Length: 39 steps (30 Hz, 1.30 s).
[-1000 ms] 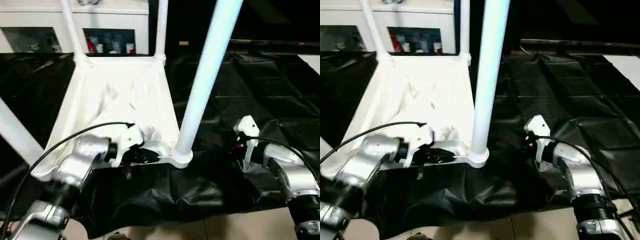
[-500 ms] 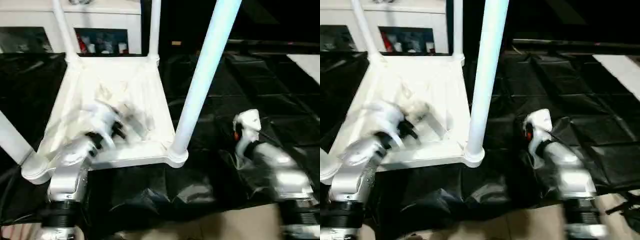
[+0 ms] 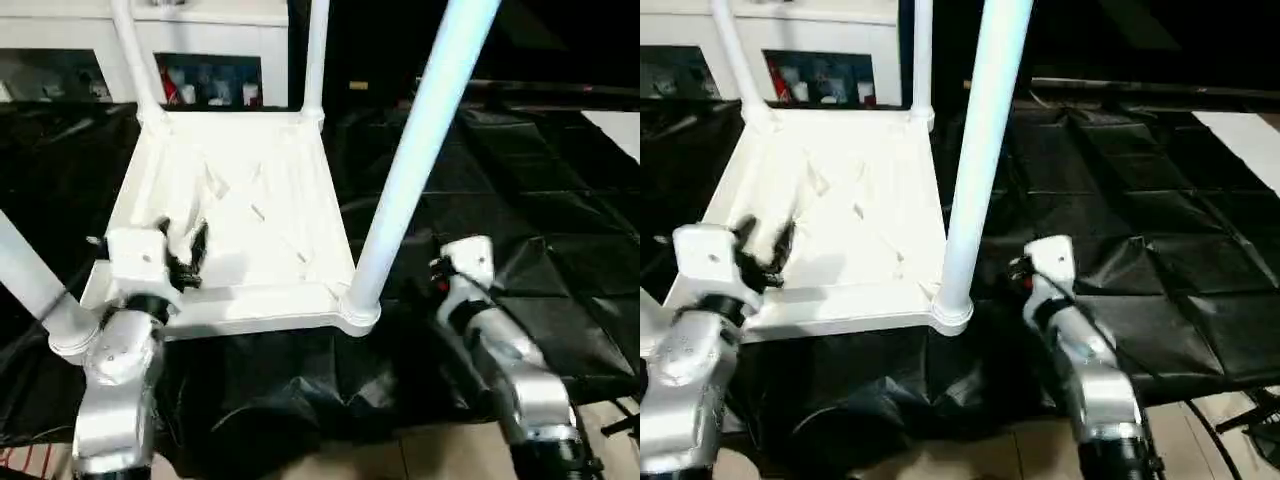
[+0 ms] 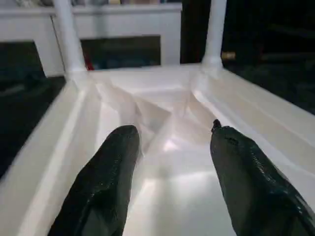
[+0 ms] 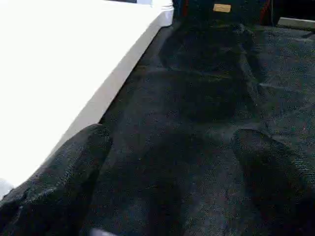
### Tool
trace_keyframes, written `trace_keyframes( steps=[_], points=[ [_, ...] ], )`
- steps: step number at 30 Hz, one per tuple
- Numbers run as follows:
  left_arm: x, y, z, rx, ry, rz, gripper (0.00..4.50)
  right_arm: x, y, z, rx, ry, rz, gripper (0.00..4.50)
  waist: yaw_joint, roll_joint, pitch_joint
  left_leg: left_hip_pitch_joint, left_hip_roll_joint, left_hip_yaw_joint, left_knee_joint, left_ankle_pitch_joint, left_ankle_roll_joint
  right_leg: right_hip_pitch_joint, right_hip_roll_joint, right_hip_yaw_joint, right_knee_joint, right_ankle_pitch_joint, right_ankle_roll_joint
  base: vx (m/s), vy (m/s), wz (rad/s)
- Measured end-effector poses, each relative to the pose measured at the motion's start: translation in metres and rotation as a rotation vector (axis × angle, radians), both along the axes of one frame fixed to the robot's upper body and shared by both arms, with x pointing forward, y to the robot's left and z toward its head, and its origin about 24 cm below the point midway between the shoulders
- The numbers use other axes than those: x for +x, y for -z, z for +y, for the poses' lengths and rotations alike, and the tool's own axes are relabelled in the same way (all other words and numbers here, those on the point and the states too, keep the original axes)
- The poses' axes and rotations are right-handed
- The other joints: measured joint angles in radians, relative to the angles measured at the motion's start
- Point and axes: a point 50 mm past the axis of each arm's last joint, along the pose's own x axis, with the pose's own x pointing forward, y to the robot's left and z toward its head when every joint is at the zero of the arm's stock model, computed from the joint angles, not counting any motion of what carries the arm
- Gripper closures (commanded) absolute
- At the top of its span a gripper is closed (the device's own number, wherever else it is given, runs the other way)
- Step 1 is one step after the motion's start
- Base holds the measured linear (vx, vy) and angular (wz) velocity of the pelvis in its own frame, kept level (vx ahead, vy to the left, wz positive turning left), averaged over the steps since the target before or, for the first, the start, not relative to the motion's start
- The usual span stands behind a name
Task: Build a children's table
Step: Rotate leg to tighten
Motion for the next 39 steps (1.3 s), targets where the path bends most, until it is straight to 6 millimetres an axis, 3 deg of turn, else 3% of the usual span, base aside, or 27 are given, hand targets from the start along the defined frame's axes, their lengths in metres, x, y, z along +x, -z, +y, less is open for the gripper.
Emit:
trace_keyframes(
  steps=[8,9,11,12,14,15,16,17,18,19,20,21,22,23,24,25,26,27,28,29,30,32,33,39],
  points=[
    [-0.004,-0.001,-0.004,0.011,-0.008,0.012,1.83,0.002,-0.002,0.004,-0.004,-0.026,-0.005,0.07,-0.001,-0.006,-0.002,-0.003,0.0,0.001,0.0,0.0,0.0,-0.001,0.0,0.0,-0.002,0.004,-0.003,0.0,0.0,0.0],
    [-0.004,-0.001,-0.004,0.01,-0.01,0.013,1.83,0.002,-0.002,0.004,-0.006,-0.025,-0.005,0.07,-0.001,-0.006,-0.002,-0.01,0.0,0.001,0.001,0.001,0.001,-0.003,0.001,0.0,-0.002,0.005,-0.003,0.0,0.0,0.0],
    [-0.005,-0.002,-0.003,0.01,-0.015,0.009,1.83,0.003,-0.004,0.004,-0.007,-0.026,-0.01,0.07,0.0,-0.006,-0.006,-0.028,-0.002,0.0,0.014,0.008,0.011,-0.022,0.002,-0.002,0.004,0.011,-0.004,0.0,0.0,0.0],
    [-0.006,-0.002,-0.003,0.009,-0.017,0.009,1.83,0.004,-0.005,0.004,-0.006,-0.027,-0.014,0.07,0.0,-0.008,-0.016,-0.062,-0.002,-0.002,0.031,0.015,0.021,-0.053,0.003,-0.002,0.015,0.024,0.003,0.0,0.0,0.0],
    [-0.006,-0.001,-0.003,0.013,-0.016,0.017,1.83,0.003,-0.004,0.004,-0.002,-0.027,-0.013,0.07,-0.001,-0.007,-0.027,-0.11,0.0,-0.008,0.054,0.021,0.036,-0.09,0.003,-0.007,0.016,0.043,0.002,-0.11,0.017,0.01],
    [-0.007,0.0,-0.004,0.018,-0.012,0.023,1.83,0.003,-0.004,0.004,0.006,-0.025,-0.01,0.07,-0.001,-0.005,-0.029,-0.124,0.002,-0.01,0.057,0.023,0.046,-0.098,0.003,-0.013,0.009,0.056,0.001,-0.133,0.021,0.01],
    [-0.008,0.001,-0.004,0.021,-0.006,0.029,1.83,0.002,-0.002,0.004,0.017,-0.022,-0.005,0.07,-0.001,-0.002,-0.028,-0.13,0.004,-0.01,0.056,0.027,0.052,-0.098,0.002,-0.021,-0.007,0.062,-0.007,-0.18,0.041,0.01],
    [-0.009,0.004,-0.004,0.022,0.0,0.039,1.83,0.0,0.0,0.003,0.026,-0.016,0.003,0.07,-0.002,0.003,-0.023,-0.124,0.008,-0.006,0.055,0.028,0.053,-0.088,-0.002,-0.03,-0.024,0.073,-0.003,-0.209,0.049,-0.12],
    [-0.012,0.006,-0.003,0.024,0.0,0.05,1.83,0.0,0.0,0.003,0.027,-0.015,0.003,0.07,-0.008,0.015,-0.012,-0.106,0.015,-0.007,0.056,0.021,0.042,-0.07,-0.003,-0.05,-0.04,0.067,0.003,-0.209,0.049,-0.12],
    [-0.013,0.007,-0.002,0.037,0.008,0.057,1.83,0.0,-0.001,0.005,0.032,-0.016,-0.004,0.07,-0.011,0.032,0.004,-0.084,0.031,-0.007,0.048,0.019,0.039,-0.031,-0.014,-0.077,-0.003,0.016,0.002,-0.177,0.052,-0.19],
    [-0.009,0.002,-0.005,0.049,0.029,0.04,1.83,-0.003,0.0,0.001,0.031,-0.003,-0.006,0.07,0.01,0.035,0.012,-0.084,0.031,0.012,0.049,0.019,0.039,-0.03,-0.029,-0.091,0.119,-0.055,-0.013,-0.161,0.011,0.07],
    [-0.005,-0.006,-0.01,0.054,0.06,0.01,1.83,-0.006,0.002,-0.006,0.023,0.018,-0.001,0.07,0.052,0.014,0.011,-0.085,0.038,0.048,0.05,0.019,0.039,-0.006,-0.034,-0.089,0.191,-0.103,-0.02,-0.161,0.011,0.07],
    [-0.006,-0.013,-0.014,0.043,0.079,-0.029,1.83,-0.003,-0.001,-0.012,0.009,0.04,-0.012,0.07,0.087,-0.028,-0.003,-0.095,0.04,0.093,0.063,0.019,0.037,0.026,-0.022,-0.025,0.222,-0.227,0.002,-0.095,-0.134,0.13],
    [-0.013,-0.008,-0.011,0.031,0.07,-0.009,1.54,0.001,-0.006,-0.012,0.007,0.036,-0.03,0.07,0.088,-0.031,0.0,-0.112,0.038,0.087,0.102,0.016,0.034,0.023,-0.014,-0.001,0.242,-0.266,0.001,-0.028,-0.136,0.1],
    [-0.019,0.005,-0.009,0.013,0.067,0.046,1.48,0.0,-0.006,-0.013,0.012,0.038,-0.031,0.03,0.099,-0.003,0.003,-0.11,0.014,0.02,0.146,0.003,0.044,0.03,-0.002,0.009,0.237,-0.265,0.001,-0.028,-0.136,0.1],
    [-0.024,0.012,-0.008,-0.003,0.073,0.084,1.48,-0.003,-0.003,-0.014,0.022,0.044,-0.018,0.03,0.11,0.008,0.003,-0.092,-0.02,-0.034,0.171,0.002,0.047,0.041,0.004,0.021,0.228,-0.262,0.004,0.0,0.0,0.0],
    [-0.024,0.012,-0.009,-0.01,0.08,0.085,1.43,-0.006,0.002,-0.016,0.031,0.046,-0.003,0.01,0.113,0.01,0.002,-0.069,-0.046,-0.059,0.155,-0.021,0.034,0.043,0.005,0.024,0.213,-0.25,0.005,-0.103,0.01,0.29],
    [-0.02,0.004,-0.009,-0.008,0.087,0.053,1.28,-0.008,0.004,-0.016,0.047,0.04,0.007,0.0,0.113,0.019,0.003,-0.047,-0.047,-0.051,0.1,-0.039,0.015,0.041,0.017,0.028,0.18,-0.211,-0.002,-0.103,0.01,0.29],
    [-0.021,0.0,-0.009,-0.008,0.089,0.033,1.28,-0.009,0.004,-0.015,0.055,0.024,0.011,0.0,0.105,0.016,0.005,-0.047,-0.04,-0.037,0.068,-0.028,0.021,0.044,0.023,0.03,0.142,-0.182,-0.006,-0.156,0.003,0.41],
    [-0.023,0.0,-0.008,-0.005,0.086,0.029,1.04,-0.009,0.003,-0.015,0.054,0.013,0.005,0.0,0.104,0.018,0.004,-0.047,-0.035,-0.033,0.053,-0.017,0.024,0.049,0.026,0.029,0.116,-0.158,-0.01,-0.063,0.06,0.08],
    [-0.026,0.0,-0.005,-0.006,0.078,0.027,1.01,-0.01,0.0,-0.015,0.051,-0.008,-0.003,0.0,0.099,0.025,0.0,-0.047,-0.028,-0.033,0.046,-0.001,0.029,0.058,0.031,0.025,0.094,-0.143,-0.005,-0.063,0.06,0.08],
    [-0.03,-0.002,0.0,-0.005,0.053,0.014,0.9,-0.012,-0.002,-0.018,0.051,-0.043,-0.011,0.0,0.083,0.024,-0.003,-0.048,-0.028,-0.03,0.039,0.004,0.036,0.063,0.032,0.026,0.071,-0.128,0.002,-0.011,0.089,-0.05],
    [-0.035,-0.003,0.002,-0.009,0.034,-0.002,0.76,-0.018,-0.004,-0.02,0.057,-0.098,-0.015,0.0,0.072,0.021,-0.005,-0.049,-0.028,-0.028,0.036,0.005,0.038,0.072,0.031,0.028,0.059,-0.12,0.008,0.002,0.086,-0.05],
    [-0.048,-0.003,0.023,-0.021,-0.137,-0.015,0.18,-0.034,-0.005,-0.018,0.084,-0.355,0.029,0.0,0.023,0.011,-0.011,-0.051,-0.029,-0.023,0.03,0.009,0.05,0.075,0.029,0.029,0.028,-0.094,0.019,0.001,0.032,-0.02]
  ],
)
